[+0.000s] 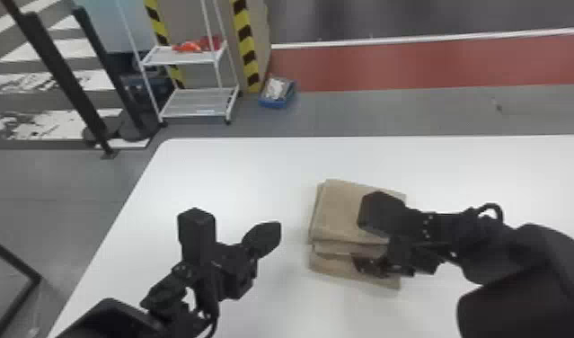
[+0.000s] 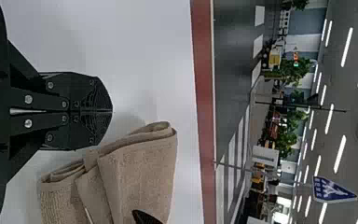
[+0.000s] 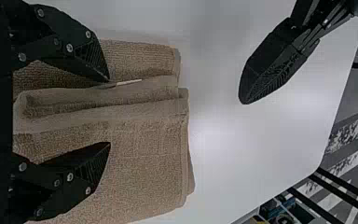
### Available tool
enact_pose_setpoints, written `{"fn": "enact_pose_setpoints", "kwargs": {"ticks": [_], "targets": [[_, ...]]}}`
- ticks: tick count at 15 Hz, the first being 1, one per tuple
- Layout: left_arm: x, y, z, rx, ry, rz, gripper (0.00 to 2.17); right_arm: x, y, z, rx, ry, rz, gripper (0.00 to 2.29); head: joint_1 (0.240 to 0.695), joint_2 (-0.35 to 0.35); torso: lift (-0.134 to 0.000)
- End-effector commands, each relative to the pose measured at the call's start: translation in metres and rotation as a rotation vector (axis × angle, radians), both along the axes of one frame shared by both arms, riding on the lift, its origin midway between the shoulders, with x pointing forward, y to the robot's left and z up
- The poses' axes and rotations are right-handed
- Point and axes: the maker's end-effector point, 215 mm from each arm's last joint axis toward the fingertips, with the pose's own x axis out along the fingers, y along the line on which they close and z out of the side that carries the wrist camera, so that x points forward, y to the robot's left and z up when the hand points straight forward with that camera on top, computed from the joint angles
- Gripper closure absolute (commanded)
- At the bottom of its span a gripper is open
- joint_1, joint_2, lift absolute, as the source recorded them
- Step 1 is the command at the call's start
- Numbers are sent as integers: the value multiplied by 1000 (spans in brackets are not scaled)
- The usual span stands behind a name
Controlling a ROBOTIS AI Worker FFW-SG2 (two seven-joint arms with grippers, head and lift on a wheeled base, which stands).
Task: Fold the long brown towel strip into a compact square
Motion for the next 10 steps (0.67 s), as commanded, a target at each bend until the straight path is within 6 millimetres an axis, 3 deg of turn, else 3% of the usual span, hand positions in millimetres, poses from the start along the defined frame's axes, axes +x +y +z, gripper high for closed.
{"fn": "enact_pose_setpoints", "kwargs": {"ticks": [1,4,10], "targets": [[0,0,-1,-1,2,0,1197,3,2,-2,-4,3,2,491,695,162,-124],[0,0,-1,0,1,-1,1193,4,5,-11,-14,22,8,664,695,164,-124],[1,0,-2,0,3,-1,1197,-5,12,-9,-2,40,10,677,695,178,-124]]}}
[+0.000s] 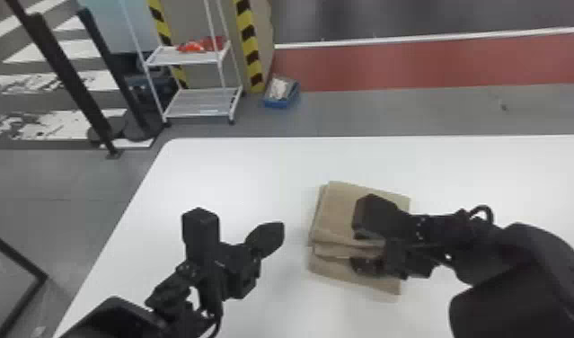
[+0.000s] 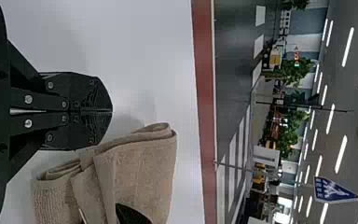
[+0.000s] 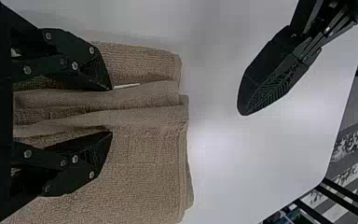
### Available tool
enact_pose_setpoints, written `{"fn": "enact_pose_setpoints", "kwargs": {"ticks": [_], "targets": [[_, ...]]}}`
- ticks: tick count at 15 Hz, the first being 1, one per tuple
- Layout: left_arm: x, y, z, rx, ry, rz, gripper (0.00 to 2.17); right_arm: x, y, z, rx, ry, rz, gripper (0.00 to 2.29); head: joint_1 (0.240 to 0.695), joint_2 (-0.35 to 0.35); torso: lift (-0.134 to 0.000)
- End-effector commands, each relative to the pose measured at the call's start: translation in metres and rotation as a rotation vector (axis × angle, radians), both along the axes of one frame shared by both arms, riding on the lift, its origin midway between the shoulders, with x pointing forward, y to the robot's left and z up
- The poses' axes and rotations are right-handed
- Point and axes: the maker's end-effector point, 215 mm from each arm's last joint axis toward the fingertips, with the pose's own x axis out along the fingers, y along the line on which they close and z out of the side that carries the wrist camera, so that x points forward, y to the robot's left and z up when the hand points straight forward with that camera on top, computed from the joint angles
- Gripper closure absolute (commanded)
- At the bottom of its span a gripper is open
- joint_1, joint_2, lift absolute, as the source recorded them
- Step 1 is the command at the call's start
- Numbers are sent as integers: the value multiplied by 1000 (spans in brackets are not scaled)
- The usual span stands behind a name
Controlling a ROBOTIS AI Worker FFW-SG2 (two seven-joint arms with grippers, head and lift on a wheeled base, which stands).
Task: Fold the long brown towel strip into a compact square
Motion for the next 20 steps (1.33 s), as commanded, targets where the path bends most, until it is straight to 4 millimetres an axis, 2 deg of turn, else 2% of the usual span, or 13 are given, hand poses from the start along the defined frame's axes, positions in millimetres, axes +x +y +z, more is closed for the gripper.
{"fn": "enact_pose_setpoints", "kwargs": {"ticks": [1,3,4,5,6,9,10,12,13,15,20], "targets": [[0,-1,0,-2,1,-1,1193,0,1,2,1,-2,1,677,695,180,-124],[0,-1,-2,-2,4,-1,1197,2,3,4,0,-9,2,677,695,180,-124],[0,0,-2,-2,4,-2,1197,5,1,3,-7,-7,-3,768,695,180,-124],[0,-1,-2,-2,4,-1,1193,7,1,0,-13,-5,-4,1106,695,180,-124],[0,0,-2,-2,4,0,1193,8,0,1,-14,-6,-6,1254,695,181,-124],[1,1,-4,-1,8,1,1193,10,0,2,-10,-5,-7,1274,695,179,-124],[1,0,-4,-2,7,-1,1193,7,1,1,-5,0,-5,1163,695,179,-124],[3,0,-3,-1,5,0,1193,2,2,1,3,5,-2,505,695,178,-124],[3,0,-3,-3,5,1,1197,0,3,5,9,7,1,390,695,178,-124],[4,0,-2,-3,3,1,1193,-2,5,7,13,10,-1,306,695,182,-124],[4,-1,-3,-4,4,0,1193,-2,13,14,20,8,3,309,695,189,-124]]}}
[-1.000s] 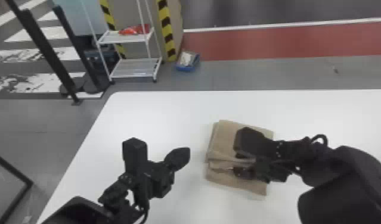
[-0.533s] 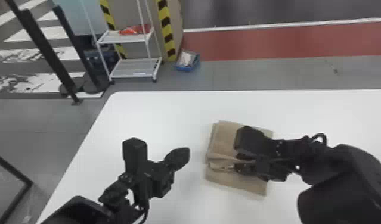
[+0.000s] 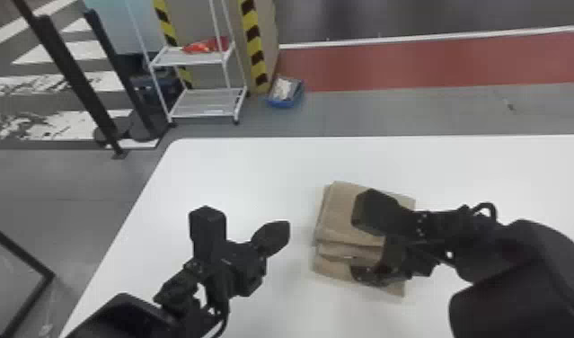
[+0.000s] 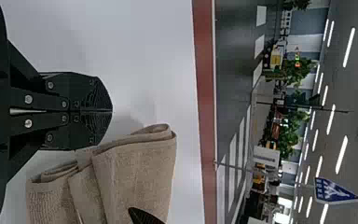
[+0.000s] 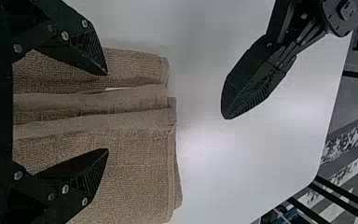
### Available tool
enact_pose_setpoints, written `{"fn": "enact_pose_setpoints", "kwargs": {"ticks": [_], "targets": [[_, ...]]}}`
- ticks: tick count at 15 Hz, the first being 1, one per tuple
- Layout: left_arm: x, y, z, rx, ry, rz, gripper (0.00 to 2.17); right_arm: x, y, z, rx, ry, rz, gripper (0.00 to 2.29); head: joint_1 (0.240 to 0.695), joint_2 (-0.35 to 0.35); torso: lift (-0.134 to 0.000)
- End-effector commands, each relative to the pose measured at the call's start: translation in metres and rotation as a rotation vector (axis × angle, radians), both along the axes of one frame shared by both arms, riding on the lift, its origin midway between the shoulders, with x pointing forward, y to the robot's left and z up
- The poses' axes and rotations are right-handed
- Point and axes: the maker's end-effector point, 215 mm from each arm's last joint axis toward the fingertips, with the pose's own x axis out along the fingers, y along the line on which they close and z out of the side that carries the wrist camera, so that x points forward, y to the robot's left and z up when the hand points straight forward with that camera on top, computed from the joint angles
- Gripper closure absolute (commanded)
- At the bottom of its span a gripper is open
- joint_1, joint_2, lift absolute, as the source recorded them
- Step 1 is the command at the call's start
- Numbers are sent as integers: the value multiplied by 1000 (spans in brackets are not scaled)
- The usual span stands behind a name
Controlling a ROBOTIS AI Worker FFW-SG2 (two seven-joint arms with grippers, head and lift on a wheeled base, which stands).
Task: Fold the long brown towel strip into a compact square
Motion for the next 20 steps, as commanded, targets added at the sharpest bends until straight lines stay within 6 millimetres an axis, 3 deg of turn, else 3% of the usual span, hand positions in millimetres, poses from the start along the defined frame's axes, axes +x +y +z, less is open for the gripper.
{"fn": "enact_pose_setpoints", "kwargs": {"ticks": [1,4,6,13,14,17,18,20], "targets": [[0,0,-1,-1,2,0,1197,2,5,2,2,-3,3,313,695,192,-124],[0,1,-1,0,2,1,1193,6,4,-3,-8,-1,-2,323,695,197,-124],[0,0,0,-2,1,-2,1193,8,3,-5,-12,6,-5,471,695,197,-124],[-1,0,-2,-2,5,-4,1193,8,0,-12,-25,15,-7,508,695,193,-124],[0,0,-1,-2,4,-4,1193,8,1,-13,-29,16,-6,680,695,192,-124],[0,-1,-2,-4,4,-5,1193,9,1,-13,-32,15,-5,849,695,192,-124],[-1,-1,-2,-3,6,-5,1193,8,1,-13,-33,17,-4,998,695,192,-124],[-1,-1,-2,-3,4,-6,1197,8,0,-14,-32,23,-5,1001,695,191,-124]]}}
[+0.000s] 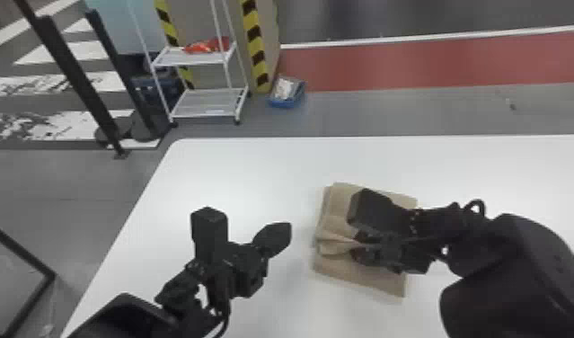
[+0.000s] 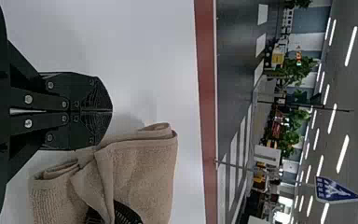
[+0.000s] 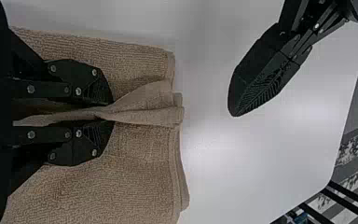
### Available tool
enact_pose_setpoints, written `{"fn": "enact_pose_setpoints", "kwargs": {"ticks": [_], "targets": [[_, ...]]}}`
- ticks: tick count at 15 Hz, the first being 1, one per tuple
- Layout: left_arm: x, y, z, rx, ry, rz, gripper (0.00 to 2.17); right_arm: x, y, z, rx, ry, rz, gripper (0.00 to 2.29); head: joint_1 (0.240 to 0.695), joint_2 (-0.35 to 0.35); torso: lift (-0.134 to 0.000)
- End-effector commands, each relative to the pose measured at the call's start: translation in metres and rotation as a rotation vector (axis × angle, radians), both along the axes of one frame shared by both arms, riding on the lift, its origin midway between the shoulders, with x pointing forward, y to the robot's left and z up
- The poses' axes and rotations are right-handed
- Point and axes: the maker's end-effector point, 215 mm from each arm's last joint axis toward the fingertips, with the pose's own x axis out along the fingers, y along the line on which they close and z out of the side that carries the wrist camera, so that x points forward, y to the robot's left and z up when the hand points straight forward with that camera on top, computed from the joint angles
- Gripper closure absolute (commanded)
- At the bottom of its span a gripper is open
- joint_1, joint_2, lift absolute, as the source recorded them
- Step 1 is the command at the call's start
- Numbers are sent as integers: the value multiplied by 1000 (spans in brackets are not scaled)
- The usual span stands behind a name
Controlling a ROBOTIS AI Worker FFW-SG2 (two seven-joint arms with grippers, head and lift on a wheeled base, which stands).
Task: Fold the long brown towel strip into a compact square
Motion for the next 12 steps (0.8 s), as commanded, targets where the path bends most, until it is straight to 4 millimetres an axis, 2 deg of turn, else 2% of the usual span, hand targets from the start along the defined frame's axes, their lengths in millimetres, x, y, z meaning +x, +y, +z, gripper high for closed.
{"fn": "enact_pose_setpoints", "kwargs": {"ticks": [1,2,4,10,12], "targets": [[0,0,1,0,-1,-1,1193,0,-2,-1,1,8,-6,1065,695,191,-124],[0,0,1,-1,-2,-1,1193,0,-5,-1,0,15,-18,1180,695,191,-124],[1,0,2,-1,-4,0,1193,3,-9,4,5,11,-30,1180,695,188,-124],[-4,-4,3,-3,-1,-9,1197,26,-31,59,92,-77,-82,1180,695,163,-124],[-7,-14,5,-35,7,-28,1197,34,-45,74,117,-97,-109,1180,695,151,-124]]}}
